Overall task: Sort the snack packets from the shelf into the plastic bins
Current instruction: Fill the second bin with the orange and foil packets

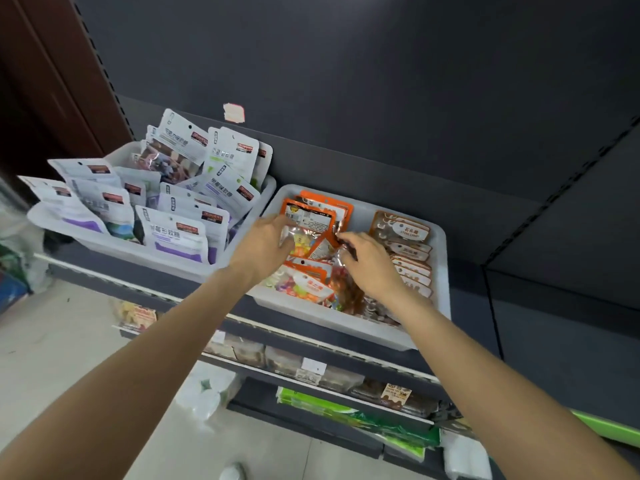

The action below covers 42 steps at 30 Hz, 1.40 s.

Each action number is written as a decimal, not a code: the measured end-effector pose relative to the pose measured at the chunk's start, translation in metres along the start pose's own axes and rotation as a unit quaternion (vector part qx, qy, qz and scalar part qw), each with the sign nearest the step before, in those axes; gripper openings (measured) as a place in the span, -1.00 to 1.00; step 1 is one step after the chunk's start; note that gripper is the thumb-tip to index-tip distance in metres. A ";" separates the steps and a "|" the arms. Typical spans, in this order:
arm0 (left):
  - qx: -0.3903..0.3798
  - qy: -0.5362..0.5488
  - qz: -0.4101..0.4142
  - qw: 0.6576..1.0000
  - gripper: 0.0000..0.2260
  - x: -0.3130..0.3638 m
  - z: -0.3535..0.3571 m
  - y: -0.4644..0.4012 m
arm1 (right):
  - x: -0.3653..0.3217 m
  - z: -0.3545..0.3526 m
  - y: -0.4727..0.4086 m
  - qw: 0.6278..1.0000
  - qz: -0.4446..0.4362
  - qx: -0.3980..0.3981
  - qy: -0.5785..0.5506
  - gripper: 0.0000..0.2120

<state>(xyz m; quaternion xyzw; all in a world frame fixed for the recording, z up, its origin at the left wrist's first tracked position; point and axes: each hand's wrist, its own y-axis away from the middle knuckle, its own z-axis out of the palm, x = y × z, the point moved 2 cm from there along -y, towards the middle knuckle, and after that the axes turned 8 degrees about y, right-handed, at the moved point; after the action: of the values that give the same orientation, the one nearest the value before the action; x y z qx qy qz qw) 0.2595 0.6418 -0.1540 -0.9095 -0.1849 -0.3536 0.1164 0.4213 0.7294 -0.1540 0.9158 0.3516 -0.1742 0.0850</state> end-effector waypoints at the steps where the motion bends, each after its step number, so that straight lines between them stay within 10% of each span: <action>1: 0.002 -0.005 0.003 1.000 -0.70 -0.007 -0.007 -0.007 | -0.007 0.006 -0.008 1.000 0.008 -0.003 -0.004 -0.61; 11: -0.154 -0.120 0.035 0.980 -0.30 -0.058 -0.009 -0.083 | -0.015 0.040 -0.083 0.993 0.113 -0.028 0.010 -0.41; 17: -0.103 -0.122 0.053 0.986 -0.32 -0.083 0.007 -0.093 | -0.008 0.051 -0.115 0.989 0.112 -0.081 0.045 -0.38; 26: -0.048 -0.097 0.069 0.992 -0.32 -0.093 0.014 -0.097 | -0.002 0.045 -0.117 0.986 0.125 0.069 0.086 -0.89; 32: -0.041 -0.085 0.119 0.988 -0.30 -0.090 0.013 -0.093 | -0.005 0.048 -0.087 0.958 0.035 0.252 0.133 -0.84; 42: -0.087 -0.037 0.230 0.969 -0.68 -0.081 0.008 -0.086 | -0.007 0.035 -0.068 0.998 0.060 -0.017 -0.031 -0.66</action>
<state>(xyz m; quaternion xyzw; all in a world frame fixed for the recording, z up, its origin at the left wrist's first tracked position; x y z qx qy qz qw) 0.1730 0.7016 -0.2086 -0.9466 0.0566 -0.2985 0.1082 0.3614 0.7653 -0.1861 0.9279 0.2957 -0.1915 0.1219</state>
